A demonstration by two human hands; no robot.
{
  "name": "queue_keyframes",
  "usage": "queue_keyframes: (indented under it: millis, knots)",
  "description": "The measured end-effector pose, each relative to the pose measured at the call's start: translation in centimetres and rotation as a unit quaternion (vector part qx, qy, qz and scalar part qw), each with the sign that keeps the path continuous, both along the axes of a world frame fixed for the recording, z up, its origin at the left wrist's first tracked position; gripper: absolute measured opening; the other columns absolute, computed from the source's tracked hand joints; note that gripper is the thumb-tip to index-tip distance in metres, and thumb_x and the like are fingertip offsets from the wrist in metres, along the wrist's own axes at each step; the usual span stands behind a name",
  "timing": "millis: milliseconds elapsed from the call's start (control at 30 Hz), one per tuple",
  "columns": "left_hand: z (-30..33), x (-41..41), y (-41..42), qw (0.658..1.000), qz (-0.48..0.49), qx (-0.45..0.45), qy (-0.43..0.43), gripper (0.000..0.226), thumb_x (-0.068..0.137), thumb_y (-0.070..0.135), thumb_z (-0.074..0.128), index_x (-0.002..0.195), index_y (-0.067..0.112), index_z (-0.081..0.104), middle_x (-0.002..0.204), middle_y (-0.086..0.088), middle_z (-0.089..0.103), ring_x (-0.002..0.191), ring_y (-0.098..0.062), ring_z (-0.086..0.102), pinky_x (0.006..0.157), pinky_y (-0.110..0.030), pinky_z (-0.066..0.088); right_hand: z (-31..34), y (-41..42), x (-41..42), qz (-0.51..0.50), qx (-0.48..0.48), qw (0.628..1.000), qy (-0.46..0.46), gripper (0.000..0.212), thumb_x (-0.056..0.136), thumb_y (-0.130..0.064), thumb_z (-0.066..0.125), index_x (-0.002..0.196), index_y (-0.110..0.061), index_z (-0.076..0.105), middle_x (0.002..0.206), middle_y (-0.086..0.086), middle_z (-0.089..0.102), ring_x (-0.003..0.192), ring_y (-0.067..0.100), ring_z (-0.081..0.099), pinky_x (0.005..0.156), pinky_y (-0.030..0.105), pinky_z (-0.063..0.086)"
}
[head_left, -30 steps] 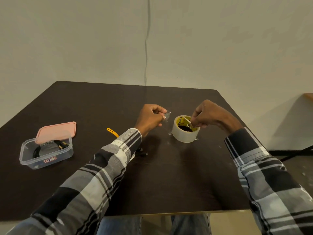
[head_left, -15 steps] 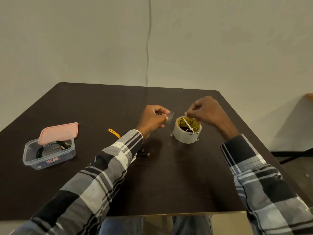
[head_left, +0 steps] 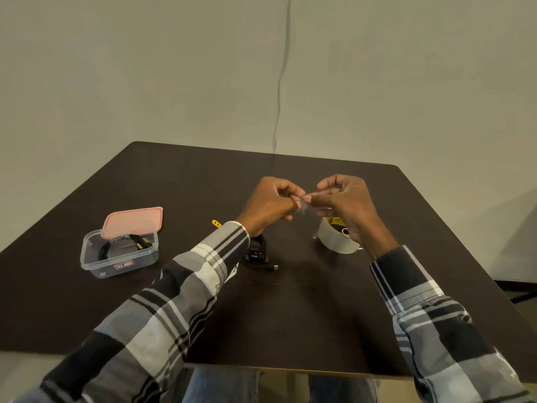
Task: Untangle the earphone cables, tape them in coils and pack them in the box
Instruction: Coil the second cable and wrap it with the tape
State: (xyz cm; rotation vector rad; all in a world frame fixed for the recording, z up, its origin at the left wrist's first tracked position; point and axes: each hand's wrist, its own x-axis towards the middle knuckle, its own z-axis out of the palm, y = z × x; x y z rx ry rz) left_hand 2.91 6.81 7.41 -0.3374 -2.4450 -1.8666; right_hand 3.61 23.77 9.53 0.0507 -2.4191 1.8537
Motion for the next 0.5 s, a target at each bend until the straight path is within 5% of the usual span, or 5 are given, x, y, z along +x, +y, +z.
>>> queue_keyframes:
  millis: [233, 300, 367, 500]
  knots:
    - [0.6, -0.4, -3.9, 0.996, 0.031, -0.079, -0.042, 0.037, 0.085, -0.002, 0.064, 0.121, 0.003, 0.061, 0.097, -0.009, 0.072, 0.088, -0.025, 0.073, 0.068, -0.038, 0.062, -0.4, -2.9, -0.2, -0.029, 0.013, 0.999, 0.028, 0.028, 0.073, -0.003, 0.085, 0.085, -0.015, 0.063, 0.076, 0.006, 0.075, 0.074, 0.018, 0.075, 0.061, 0.026, 0.055]
    - [0.5, -0.9, -6.2, 0.985, 0.073, -0.153, -0.020, 0.023, 0.085, 0.001, 0.059, 0.102, 0.016, 0.062, 0.098, -0.008, 0.069, 0.089, -0.030, 0.072, 0.073, -0.046, 0.061, -0.1, -3.1, 0.1, -0.029, -0.008, 0.999, 0.034, 0.028, 0.074, -0.004, 0.085, 0.089, -0.015, 0.064, 0.080, 0.007, 0.076, 0.078, 0.018, 0.076, 0.063, 0.028, 0.058]
    - [0.1, -0.7, -8.7, 0.969, 0.101, -0.224, -0.001, 0.015, 0.087, 0.008, 0.063, 0.100, 0.013, 0.068, 0.102, -0.006, 0.070, 0.095, -0.025, 0.070, 0.085, -0.038, 0.058, 0.1, -3.6, 0.6, 0.002, -0.039, 0.999, 0.025, 0.030, 0.076, -0.004, 0.084, 0.097, -0.010, 0.065, 0.081, 0.006, 0.077, 0.079, 0.017, 0.076, 0.067, 0.032, 0.062]
    - [-1.1, 0.1, -9.8, 0.933, 0.022, -0.357, -0.026, 0.037, 0.086, 0.033, 0.072, 0.119, 0.017, 0.069, 0.113, -0.002, 0.072, 0.102, -0.015, 0.065, 0.094, -0.032, 0.050, -1.0, -4.8, 1.4, 0.048, -0.066, 0.997, -0.006, 0.034, 0.078, 0.001, 0.081, 0.107, -0.004, 0.065, 0.085, 0.005, 0.078, 0.082, 0.018, 0.076, 0.075, 0.038, 0.061]
